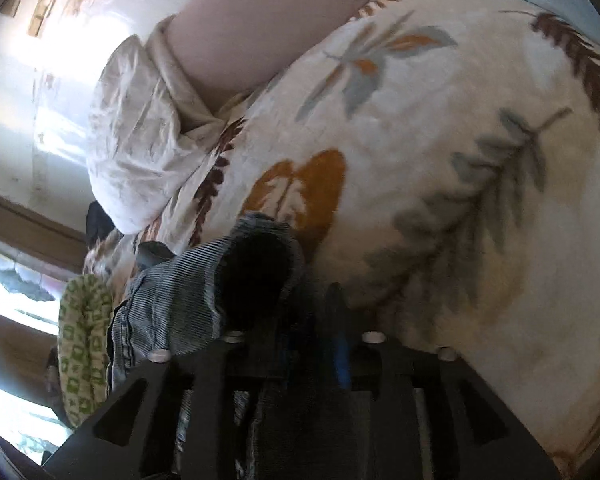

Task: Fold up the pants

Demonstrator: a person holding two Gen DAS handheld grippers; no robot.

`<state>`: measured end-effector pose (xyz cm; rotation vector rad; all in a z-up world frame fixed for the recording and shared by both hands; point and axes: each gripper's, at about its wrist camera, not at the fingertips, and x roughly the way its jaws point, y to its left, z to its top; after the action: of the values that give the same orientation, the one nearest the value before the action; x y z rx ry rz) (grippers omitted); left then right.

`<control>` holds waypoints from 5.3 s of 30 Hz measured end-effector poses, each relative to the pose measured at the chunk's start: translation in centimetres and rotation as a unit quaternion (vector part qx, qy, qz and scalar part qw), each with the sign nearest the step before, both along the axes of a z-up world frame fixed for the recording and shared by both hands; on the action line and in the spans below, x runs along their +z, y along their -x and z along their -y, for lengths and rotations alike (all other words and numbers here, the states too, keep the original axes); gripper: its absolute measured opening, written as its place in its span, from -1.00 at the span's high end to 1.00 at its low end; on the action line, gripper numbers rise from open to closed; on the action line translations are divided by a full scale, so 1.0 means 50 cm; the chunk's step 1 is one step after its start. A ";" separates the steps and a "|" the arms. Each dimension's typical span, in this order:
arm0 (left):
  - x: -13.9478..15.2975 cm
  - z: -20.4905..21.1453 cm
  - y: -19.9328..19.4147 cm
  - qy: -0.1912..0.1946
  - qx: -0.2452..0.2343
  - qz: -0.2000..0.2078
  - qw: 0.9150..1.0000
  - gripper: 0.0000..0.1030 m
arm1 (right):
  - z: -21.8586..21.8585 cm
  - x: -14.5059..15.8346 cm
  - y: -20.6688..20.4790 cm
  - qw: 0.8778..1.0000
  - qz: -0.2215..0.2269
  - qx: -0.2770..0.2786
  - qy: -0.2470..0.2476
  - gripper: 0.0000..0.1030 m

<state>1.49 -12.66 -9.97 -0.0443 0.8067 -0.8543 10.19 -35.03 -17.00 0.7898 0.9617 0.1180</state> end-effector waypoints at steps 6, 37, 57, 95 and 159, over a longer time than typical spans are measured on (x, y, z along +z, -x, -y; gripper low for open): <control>0.126 -0.097 0.023 0.000 0.026 0.124 0.992 -0.36 | 0.037 0.110 0.106 0.996 0.071 -0.045 0.027 0.34; -0.095 -0.157 -0.148 -0.185 0.209 0.067 0.958 -1.00 | -0.191 0.003 0.082 0.996 0.023 0.011 0.087 0.07; -0.120 -0.150 -0.176 -0.193 0.207 0.030 0.959 -1.00 | -0.195 -0.006 0.068 0.996 0.032 0.020 0.083 -0.12; -0.091 -0.206 -0.200 -0.187 0.261 0.000 0.947 -1.00 | -0.201 0.012 -0.092 0.980 0.022 0.059 0.189 -0.43; 0.165 -0.285 0.120 -0.145 0.343 0.201 0.906 -1.00 | -0.319 0.274 0.526 0.903 0.315 -0.078 0.282 -0.74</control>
<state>-4.51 1.58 -1.71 0.1057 0.4610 -0.0580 -16.11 -19.09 -3.32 0.2474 0.2774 -0.0490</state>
